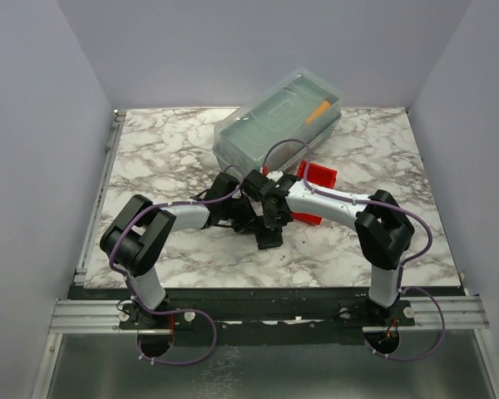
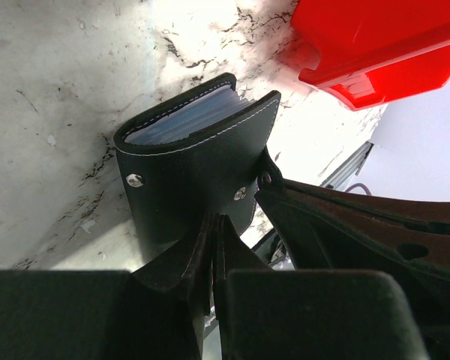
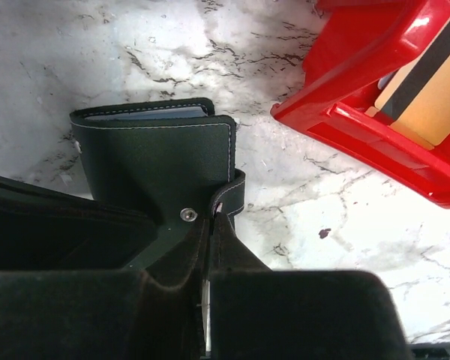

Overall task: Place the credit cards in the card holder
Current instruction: Close the card holder at the center of the board.

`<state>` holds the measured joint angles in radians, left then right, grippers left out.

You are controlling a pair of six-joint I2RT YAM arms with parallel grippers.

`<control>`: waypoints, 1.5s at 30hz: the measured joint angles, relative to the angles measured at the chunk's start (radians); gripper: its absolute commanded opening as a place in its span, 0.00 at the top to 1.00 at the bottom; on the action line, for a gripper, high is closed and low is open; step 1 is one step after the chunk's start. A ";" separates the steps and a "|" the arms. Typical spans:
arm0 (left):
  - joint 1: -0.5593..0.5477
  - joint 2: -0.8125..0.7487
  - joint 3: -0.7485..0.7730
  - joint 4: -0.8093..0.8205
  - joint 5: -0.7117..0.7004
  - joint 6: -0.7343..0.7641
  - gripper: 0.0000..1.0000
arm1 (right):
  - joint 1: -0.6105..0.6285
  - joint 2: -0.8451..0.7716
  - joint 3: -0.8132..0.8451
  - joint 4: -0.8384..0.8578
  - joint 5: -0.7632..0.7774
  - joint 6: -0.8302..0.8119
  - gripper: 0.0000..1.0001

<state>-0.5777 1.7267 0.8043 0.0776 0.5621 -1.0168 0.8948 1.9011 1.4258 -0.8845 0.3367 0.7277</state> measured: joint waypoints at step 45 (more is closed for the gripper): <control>0.000 0.000 0.000 0.002 0.000 -0.001 0.92 | -0.320 -0.267 -0.500 0.660 -0.780 -0.396 1.00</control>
<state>-0.5781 1.7267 0.8040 0.0799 0.5621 -1.0176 0.5743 1.6341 0.9260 -0.2249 -0.4435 0.3317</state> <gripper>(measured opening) 0.083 0.005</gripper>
